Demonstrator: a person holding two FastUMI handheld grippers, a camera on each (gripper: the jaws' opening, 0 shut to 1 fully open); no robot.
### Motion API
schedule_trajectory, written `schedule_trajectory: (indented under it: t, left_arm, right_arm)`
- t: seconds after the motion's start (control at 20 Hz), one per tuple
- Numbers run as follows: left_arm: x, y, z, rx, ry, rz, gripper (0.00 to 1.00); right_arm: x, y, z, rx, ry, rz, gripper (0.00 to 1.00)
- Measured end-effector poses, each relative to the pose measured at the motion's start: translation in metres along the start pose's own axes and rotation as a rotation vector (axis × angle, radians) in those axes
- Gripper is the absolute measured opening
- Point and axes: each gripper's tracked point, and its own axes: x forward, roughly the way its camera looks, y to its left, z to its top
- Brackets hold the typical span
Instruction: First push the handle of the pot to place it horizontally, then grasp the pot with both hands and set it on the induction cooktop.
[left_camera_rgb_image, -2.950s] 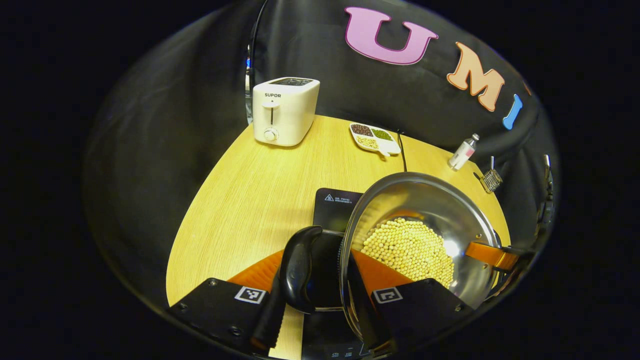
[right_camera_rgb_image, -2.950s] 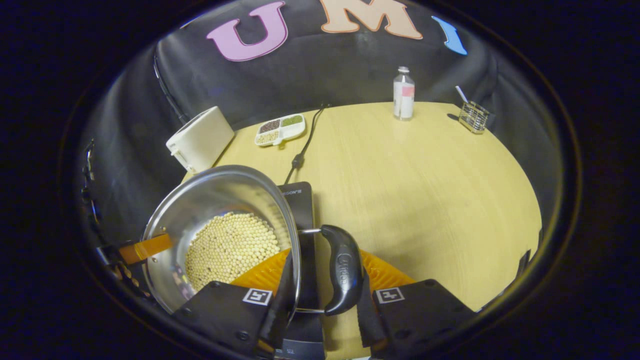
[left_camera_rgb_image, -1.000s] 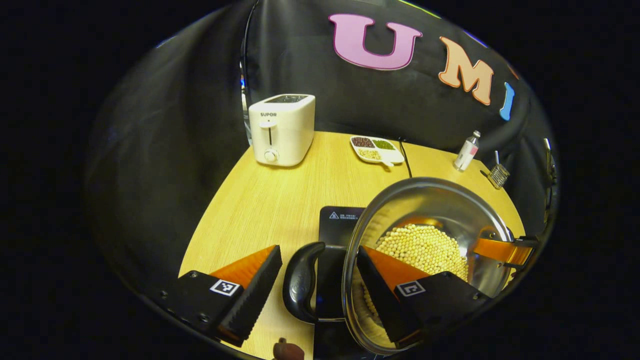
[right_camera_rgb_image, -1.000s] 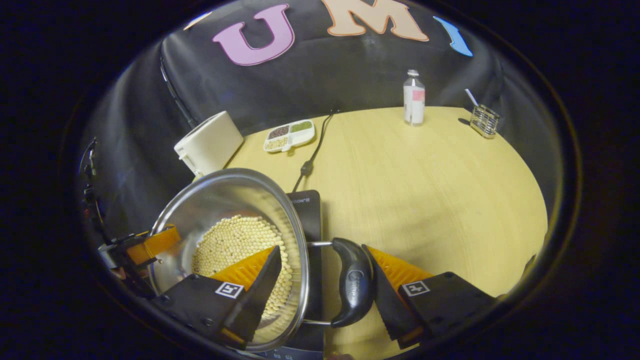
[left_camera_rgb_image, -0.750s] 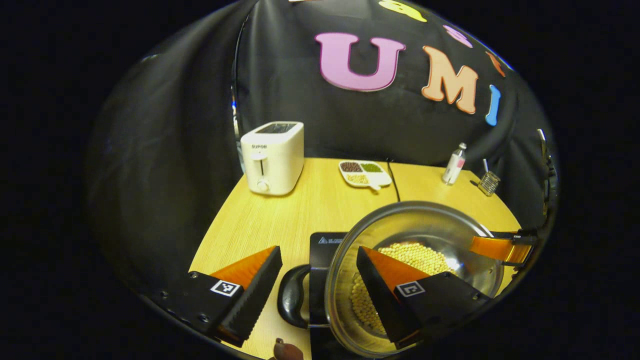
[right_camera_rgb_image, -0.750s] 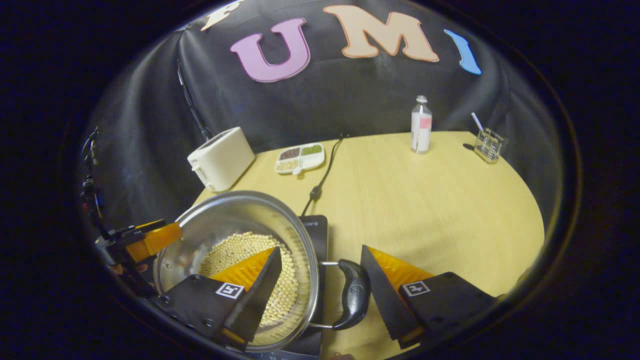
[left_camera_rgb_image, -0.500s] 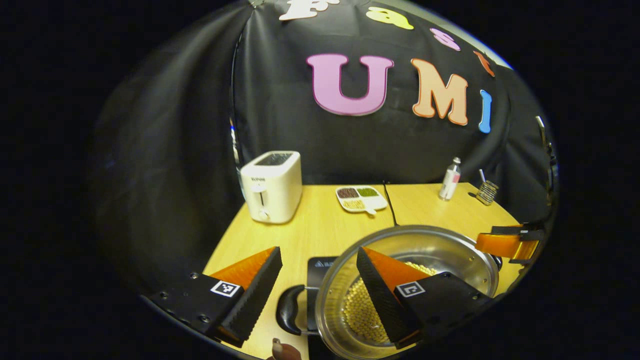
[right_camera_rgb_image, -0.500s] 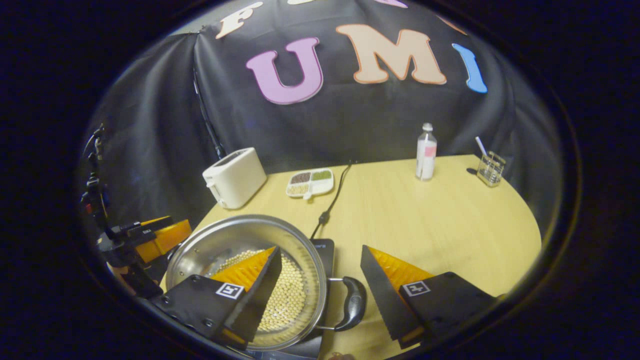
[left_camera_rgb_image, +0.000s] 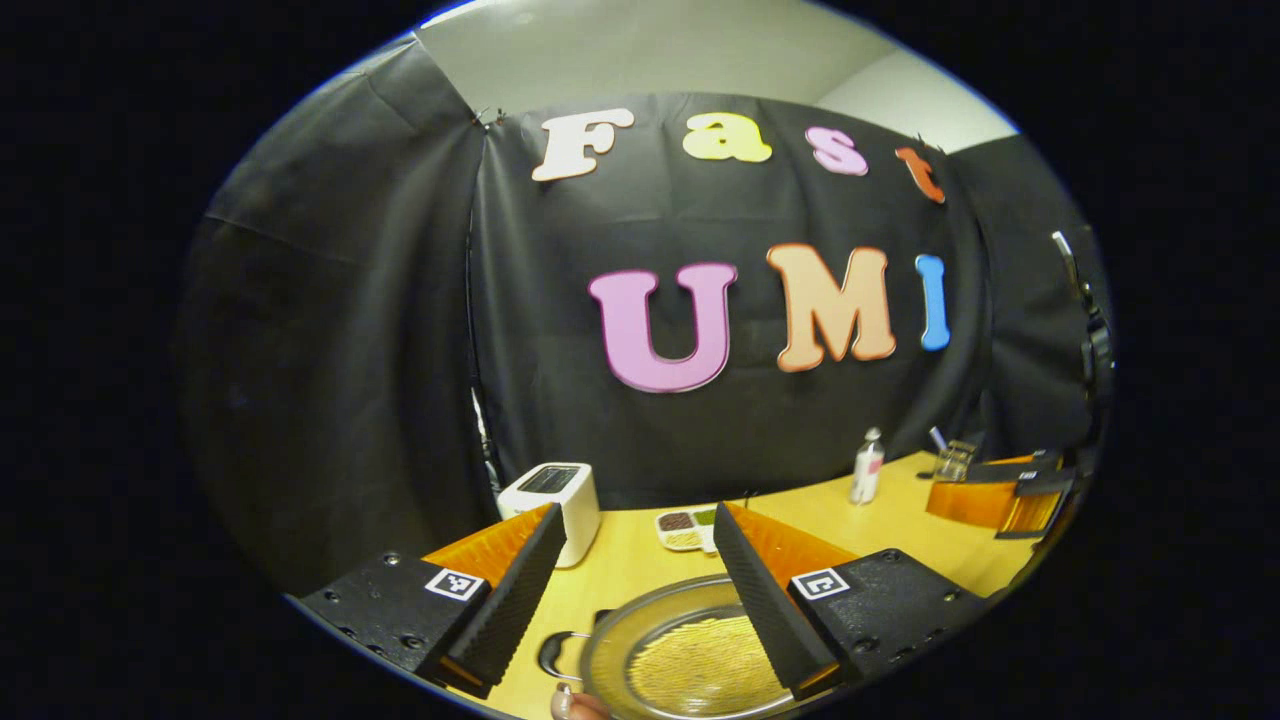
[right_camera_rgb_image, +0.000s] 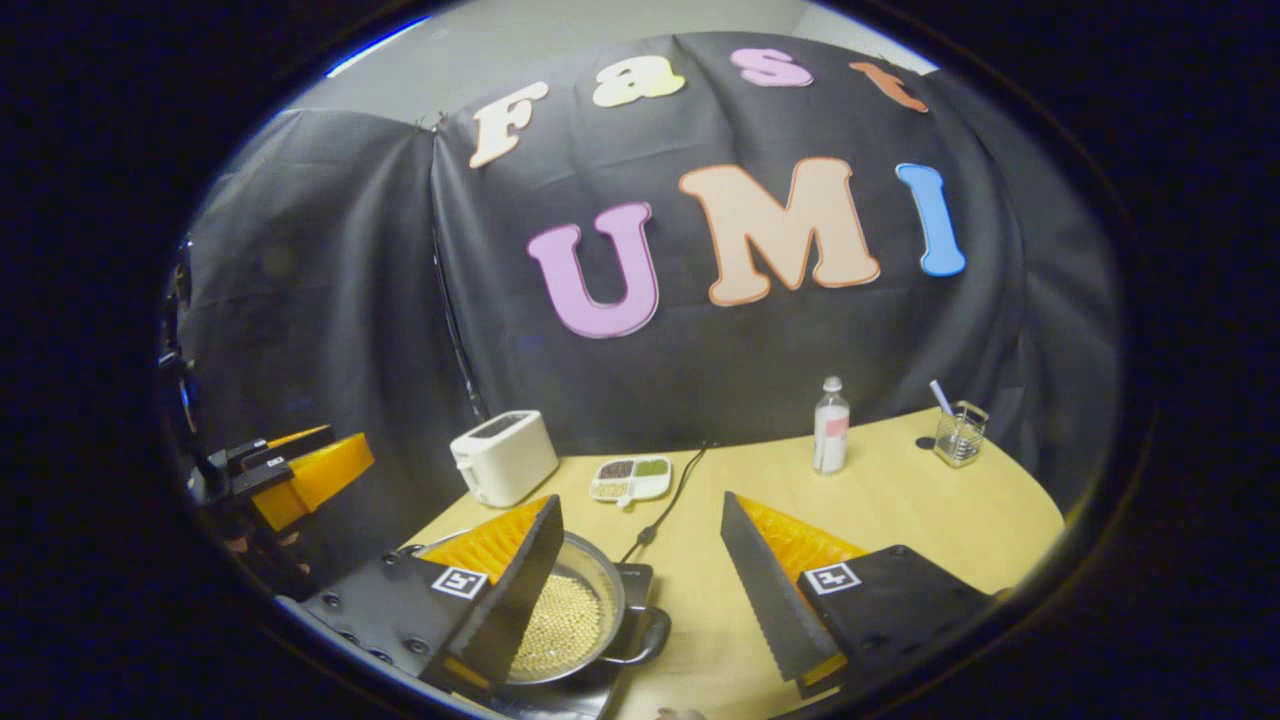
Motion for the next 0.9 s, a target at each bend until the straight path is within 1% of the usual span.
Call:
schedule_trajectory:
  t: [0.05,0.15,0.2,0.3,0.35,0.4,0.5,0.55,0.6,0.65,0.7,0.75,0.8,0.85,0.9]
  left_arm:
    - [-0.011,-0.016,0.006,-0.029,-0.016,0.003,0.94]
    - [-0.029,-0.049,0.016,-0.07,-0.034,0.022,0.94]
    - [-0.037,-0.071,0.021,-0.074,-0.039,0.019,0.96]
    - [-0.055,-0.116,0.028,-0.07,-0.062,0.018,0.96]
    - [-0.063,-0.137,0.036,-0.065,-0.088,0.02,0.96]
    - [-0.072,-0.156,0.042,-0.065,-0.108,0.029,0.94]
    - [-0.088,-0.193,0.047,-0.077,-0.133,0.032,0.94]
    - [-0.096,-0.211,0.046,-0.094,-0.127,0.021,0.94]
    - [-0.103,-0.226,0.041,-0.113,-0.109,0.015,0.94]
    - [-0.109,-0.235,0.035,-0.135,-0.091,0.019,0.96]
    - [-0.115,-0.242,0.033,-0.151,-0.079,0.021,0.94]
    - [-0.12,-0.248,0.031,-0.159,-0.074,0.025,0.94]
    - [-0.124,-0.25,0.03,-0.15,-0.073,0.029,0.96]
    - [-0.127,-0.25,0.029,-0.137,-0.067,0.035,0.93]
    - [-0.129,-0.25,0.027,-0.125,-0.058,0.036,0.96]
  right_arm:
    - [-0.011,-0.015,0.009,-0.005,-0.018,-0.009,0.94]
    - [-0.036,-0.045,0.026,-0.014,-0.061,-0.02,0.94]
    - [-0.048,-0.062,0.033,-0.018,-0.077,-0.022,0.94]
    - [-0.078,-0.095,0.044,-0.026,-0.094,-0.02,0.94]
    - [-0.09,-0.106,0.058,-0.027,-0.11,-0.009,0.94]
    - [-0.105,-0.119,0.064,-0.031,-0.128,-0.001,1.0]
    - [-0.131,-0.141,0.069,-0.046,-0.172,0.013,0.98]
    - [-0.143,-0.15,0.071,-0.058,-0.19,0.017,0.94]
    - [-0.151,-0.158,0.073,-0.071,-0.2,0.017,0.94]
    - [-0.158,-0.163,0.072,-0.082,-0.209,0.021,0.94]
    - [-0.166,-0.166,0.073,-0.086,-0.221,0.022,0.94]
    - [-0.172,-0.168,0.073,-0.081,-0.233,0.024,0.94]
    - [-0.175,-0.17,0.075,-0.067,-0.241,0.024,0.94]
    - [-0.178,-0.169,0.074,-0.051,-0.244,0.029,0.94]
    - [-0.179,-0.17,0.074,-0.044,-0.248,0.027,0.94]
